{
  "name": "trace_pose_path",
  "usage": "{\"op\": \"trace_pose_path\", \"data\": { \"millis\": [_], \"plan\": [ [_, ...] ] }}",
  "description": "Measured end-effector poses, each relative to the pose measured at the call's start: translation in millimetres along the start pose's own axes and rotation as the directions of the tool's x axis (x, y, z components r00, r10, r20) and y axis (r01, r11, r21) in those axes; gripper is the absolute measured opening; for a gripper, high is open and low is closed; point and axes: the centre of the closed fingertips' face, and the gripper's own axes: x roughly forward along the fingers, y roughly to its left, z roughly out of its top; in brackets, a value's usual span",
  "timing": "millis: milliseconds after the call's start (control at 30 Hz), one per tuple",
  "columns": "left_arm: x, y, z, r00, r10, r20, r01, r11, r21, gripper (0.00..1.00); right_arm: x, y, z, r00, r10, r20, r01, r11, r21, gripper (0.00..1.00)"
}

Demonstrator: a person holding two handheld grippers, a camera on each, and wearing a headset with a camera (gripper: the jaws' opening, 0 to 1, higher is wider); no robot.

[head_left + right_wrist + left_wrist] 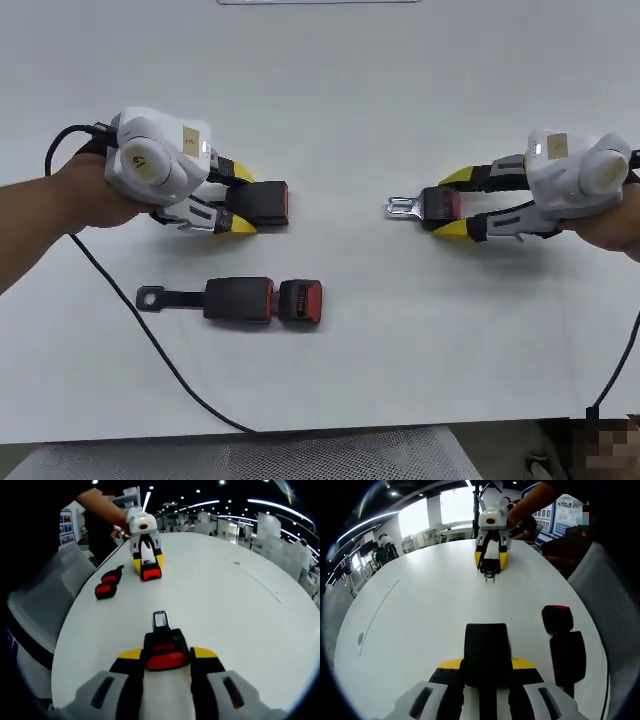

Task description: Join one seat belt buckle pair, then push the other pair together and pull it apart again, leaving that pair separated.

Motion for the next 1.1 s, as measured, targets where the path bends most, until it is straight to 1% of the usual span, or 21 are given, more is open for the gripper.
{"op": "trace_pose_path", "data": {
  "millis": [100, 200, 300, 433, 667, 1100],
  "plan": [
    [0.2, -0.7, -0.1, 0.9999, -0.01, -0.005, 0.01, 1.0, 0.007, 0.35, 1.3, -0.4, 0.8, 0.9999, 0.002, 0.013, -0.002, 1.0, 0.0, 0.36],
    [-0.1, -1.2, -1.2, 0.9995, -0.031, -0.009, 0.031, 0.999, 0.015, 0.34, 2.3, -2.1, 1.2, 0.9991, -0.005, 0.041, 0.004, 1.0, 0.021, 0.36],
    [-0.5, -2.9, -2.4, 0.9994, -0.034, -0.006, 0.034, 0.999, 0.013, 0.34, 2.8, -1.1, 2.4, 0.9982, -0.004, 0.061, 0.002, 1.0, 0.03, 0.36],
    [-0.9, -1.8, -3.3, 0.9994, -0.035, 0.002, 0.035, 0.999, 0.004, 0.34, 4.2, 0.5, 4.4, 0.9973, -0.005, 0.073, 0.003, 1.0, 0.031, 0.36],
    [-0.4, 1.5, -4.3, 0.9992, -0.04, 0.001, 0.04, 0.999, -0.003, 0.34, 14.0, 3.8, 13.3, 0.9945, -0.007, 0.105, 0.003, 0.999, 0.039, 0.36],
    [0.3, 5.2, -3.5, 0.9988, -0.048, -0.007, 0.048, 0.999, -0.011, 0.34, 35.7, 16.4, 34.2, 0.991, 0.01, 0.134, -0.014, 0.999, 0.031, 0.36]
  ]
}}
